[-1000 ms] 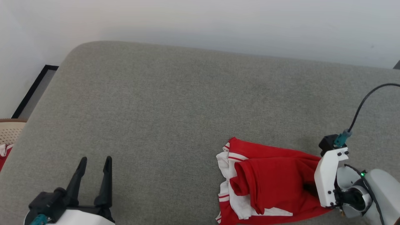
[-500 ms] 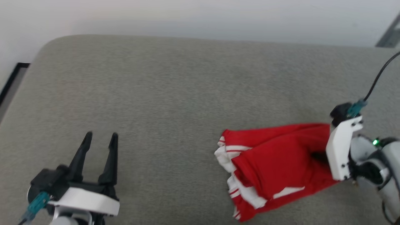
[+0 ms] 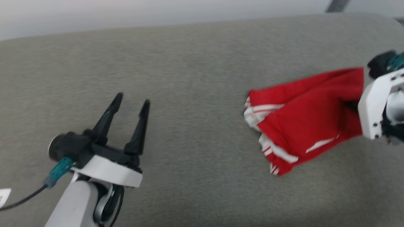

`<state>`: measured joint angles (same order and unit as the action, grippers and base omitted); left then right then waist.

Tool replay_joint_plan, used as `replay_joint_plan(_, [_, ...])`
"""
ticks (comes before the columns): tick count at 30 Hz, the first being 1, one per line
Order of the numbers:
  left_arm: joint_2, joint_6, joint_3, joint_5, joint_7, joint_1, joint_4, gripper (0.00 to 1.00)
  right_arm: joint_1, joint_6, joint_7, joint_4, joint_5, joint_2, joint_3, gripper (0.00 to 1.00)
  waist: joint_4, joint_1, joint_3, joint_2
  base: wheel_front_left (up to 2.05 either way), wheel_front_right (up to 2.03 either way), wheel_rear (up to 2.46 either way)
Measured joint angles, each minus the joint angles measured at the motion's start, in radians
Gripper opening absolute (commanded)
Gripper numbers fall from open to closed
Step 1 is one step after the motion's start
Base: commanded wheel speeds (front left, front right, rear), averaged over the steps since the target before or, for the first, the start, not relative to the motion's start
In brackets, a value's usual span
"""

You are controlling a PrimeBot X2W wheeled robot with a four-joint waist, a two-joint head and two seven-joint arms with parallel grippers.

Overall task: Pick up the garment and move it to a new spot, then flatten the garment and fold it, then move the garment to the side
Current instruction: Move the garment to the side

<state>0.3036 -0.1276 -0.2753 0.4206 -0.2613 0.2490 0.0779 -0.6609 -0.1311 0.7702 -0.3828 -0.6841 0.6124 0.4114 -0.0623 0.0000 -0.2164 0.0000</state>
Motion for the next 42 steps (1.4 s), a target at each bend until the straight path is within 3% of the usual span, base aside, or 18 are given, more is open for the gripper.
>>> replay_joint_plan(11, [0.038, 0.0, -0.148, 0.0, 0.0, 0.165, 0.012, 1.0, -0.14, 0.0, -0.171, -0.066, 0.129, 0.03, -0.035, 0.0, -0.157, 0.0, -0.089, 0.0, 0.0, 0.0, 0.0])
replay_joint_plan(19, [0.047, 0.0, -0.245, 0.01, 0.0, 0.257, 0.028, 1.0, -0.227, 0.0, -0.316, -0.186, 0.238, 0.03, -0.048, 0.0, -0.211, 0.0, -0.155, 0.0, 0.0, 0.0, 0.0])
replay_joint_plan(29, [0.048, 0.0, -0.312, 0.026, 0.0, 0.341, 0.038, 1.0, -0.318, 0.0, -0.499, -0.429, 0.38, 0.007, -0.056, 0.0, -0.186, 0.0, -0.21, 0.0, 0.0, 0.0, 0.0])
replay_joint_plan(34, [0.05, 0.0, -0.318, 0.029, 0.0, 0.361, 0.037, 1.0, -0.364, 0.0, -0.589, -0.576, 0.487, -0.014, -0.138, 0.0, -0.158, 0.0, -0.231, 0.0, 0.0, 0.0, 0.0])
replay_joint_plan(42, [0.053, 0.0, -0.323, 0.034, 0.0, 0.379, 0.032, 1.0, -0.413, 0.0, -0.634, -0.77, 0.653, -0.045, -0.311, 0.0, -0.126, 0.0, -0.258, 0.0, 0.0, 0.0, 0.0])
